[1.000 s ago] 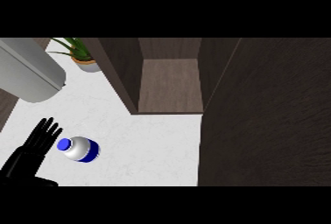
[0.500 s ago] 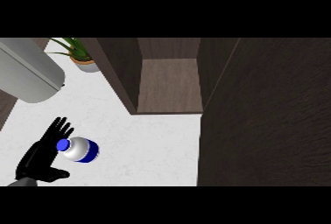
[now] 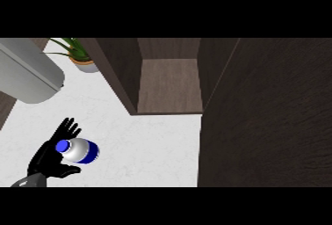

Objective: Pick up the bottled water, place it into the cabinet and close the cabinet

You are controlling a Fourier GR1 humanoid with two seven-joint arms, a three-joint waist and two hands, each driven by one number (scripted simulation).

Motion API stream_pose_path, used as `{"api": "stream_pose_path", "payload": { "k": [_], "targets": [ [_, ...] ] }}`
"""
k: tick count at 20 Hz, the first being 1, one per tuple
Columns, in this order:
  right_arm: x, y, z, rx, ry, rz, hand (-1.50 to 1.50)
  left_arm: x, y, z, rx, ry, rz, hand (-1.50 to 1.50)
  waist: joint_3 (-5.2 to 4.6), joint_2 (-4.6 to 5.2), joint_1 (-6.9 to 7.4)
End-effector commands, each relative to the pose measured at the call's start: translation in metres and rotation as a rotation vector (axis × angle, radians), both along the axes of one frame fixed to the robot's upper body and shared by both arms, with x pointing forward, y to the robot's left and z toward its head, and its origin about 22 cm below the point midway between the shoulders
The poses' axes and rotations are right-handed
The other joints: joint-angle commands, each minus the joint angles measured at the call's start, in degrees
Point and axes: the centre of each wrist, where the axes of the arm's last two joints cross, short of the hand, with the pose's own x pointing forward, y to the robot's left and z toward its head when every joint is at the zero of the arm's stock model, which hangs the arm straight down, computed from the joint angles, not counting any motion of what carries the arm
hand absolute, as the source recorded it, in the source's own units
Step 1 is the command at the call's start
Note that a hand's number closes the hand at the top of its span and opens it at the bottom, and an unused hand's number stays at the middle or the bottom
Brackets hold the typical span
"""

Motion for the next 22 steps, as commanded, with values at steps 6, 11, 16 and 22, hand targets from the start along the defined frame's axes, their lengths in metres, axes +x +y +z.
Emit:
{"api": "stream_pose_path", "payload": {
  "k": [6, 11, 16, 22],
  "targets": [
    [0.013, 0.015, 0.005, 0.008, 0.004, -0.003, -1.5, -0.009, -0.025, -0.021, -0.139, -0.044, -0.05, -1.5, -0.07, 0.12, 0.4],
    [0.006, 0.008, -0.004, 0.02, 0.005, 0.005, -1.5, -0.015, -0.017, -0.022, -0.219, -0.039, -0.088, -1.5, -0.13, 0.16, 0.0],
    [0.001, 0.006, -0.012, 0.015, 0.028, 0.022, -1.5, 0.005, -0.027, -0.016, -0.265, -0.017, -0.117, -1.5, -0.07, 0.06, -0.09],
    [0.005, 0.002, 0.001, 0.022, 0.002, 0.018, -1.5, 0.008, -0.048, -0.022, -0.318, -0.026, -0.148, -1.5, -0.17, 0.24, -0.47]
  ]
}}
